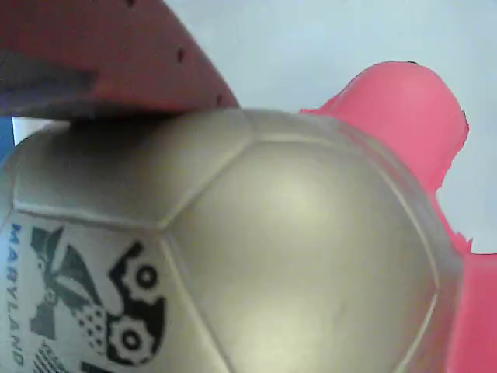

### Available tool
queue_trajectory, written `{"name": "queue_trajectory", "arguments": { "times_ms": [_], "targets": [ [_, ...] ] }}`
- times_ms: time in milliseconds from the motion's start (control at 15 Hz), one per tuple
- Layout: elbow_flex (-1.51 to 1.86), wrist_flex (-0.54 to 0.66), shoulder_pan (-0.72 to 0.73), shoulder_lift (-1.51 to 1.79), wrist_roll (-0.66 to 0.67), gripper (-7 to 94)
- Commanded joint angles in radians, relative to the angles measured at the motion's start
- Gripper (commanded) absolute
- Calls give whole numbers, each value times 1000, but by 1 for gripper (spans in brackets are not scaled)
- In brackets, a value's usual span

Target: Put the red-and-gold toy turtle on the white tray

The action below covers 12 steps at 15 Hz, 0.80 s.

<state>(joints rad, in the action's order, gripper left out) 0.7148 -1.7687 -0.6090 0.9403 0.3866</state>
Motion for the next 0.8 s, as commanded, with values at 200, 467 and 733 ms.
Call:
{"name": "queue_trajectory", "arguments": {
  "times_ms": [200, 467, 733],
  "targets": [
    [-14, -2, -6, 25, 9, 43],
    [-14, -2, -8, 25, 12, 62],
    [-5, -2, -9, 28, 12, 67]
  ]
}}
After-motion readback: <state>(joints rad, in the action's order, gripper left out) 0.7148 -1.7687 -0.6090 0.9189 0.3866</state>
